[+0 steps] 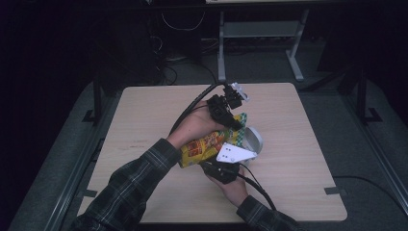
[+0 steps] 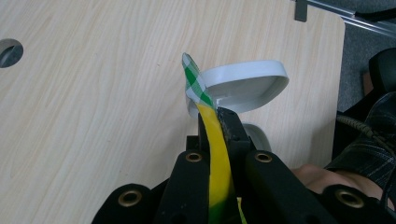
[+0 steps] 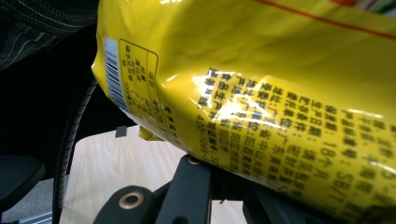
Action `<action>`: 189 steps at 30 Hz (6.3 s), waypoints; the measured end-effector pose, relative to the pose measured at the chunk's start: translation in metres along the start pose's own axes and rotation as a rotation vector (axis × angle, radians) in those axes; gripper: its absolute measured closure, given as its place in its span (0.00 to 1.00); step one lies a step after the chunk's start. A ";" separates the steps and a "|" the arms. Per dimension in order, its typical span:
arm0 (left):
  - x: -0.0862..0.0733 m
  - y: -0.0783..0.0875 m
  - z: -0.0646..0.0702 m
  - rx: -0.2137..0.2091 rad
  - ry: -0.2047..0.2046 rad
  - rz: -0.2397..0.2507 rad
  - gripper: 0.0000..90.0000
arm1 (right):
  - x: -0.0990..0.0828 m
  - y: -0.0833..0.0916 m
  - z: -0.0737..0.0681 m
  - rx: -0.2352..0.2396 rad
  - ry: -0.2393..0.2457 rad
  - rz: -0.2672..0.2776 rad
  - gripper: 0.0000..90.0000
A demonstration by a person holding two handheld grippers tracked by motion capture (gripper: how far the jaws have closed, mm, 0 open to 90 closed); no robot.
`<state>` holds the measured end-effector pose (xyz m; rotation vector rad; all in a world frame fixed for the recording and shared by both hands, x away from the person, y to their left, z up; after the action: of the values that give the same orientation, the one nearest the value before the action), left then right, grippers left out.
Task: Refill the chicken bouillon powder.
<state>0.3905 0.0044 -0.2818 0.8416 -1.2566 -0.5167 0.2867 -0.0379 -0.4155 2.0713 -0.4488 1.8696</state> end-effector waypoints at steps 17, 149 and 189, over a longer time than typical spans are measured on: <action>0.000 0.000 0.000 0.000 -0.005 -0.002 0.99 | 0.000 0.000 0.000 -0.001 0.000 0.000 1.00; 0.004 -0.005 0.001 0.015 0.001 -0.044 0.99 | 0.000 0.000 0.002 0.008 -0.038 0.015 1.00; 0.004 -0.003 -0.003 0.040 0.016 -0.041 0.99 | 0.000 -0.003 0.004 0.017 -0.052 0.020 1.00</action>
<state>0.3947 0.0008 -0.2817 0.9051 -1.2399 -0.5184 0.2914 -0.0367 -0.4154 2.1380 -0.4698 1.8404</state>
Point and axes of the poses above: each handheld gripper's, and its own axes: y roughly backward along the jaws, x roughly out of its top, z roughly to its right, the point moved 1 cm from there along -y, roughly forward along the jaws, and after that the axes turned 5 degrees about z, right-handed, at the moved point
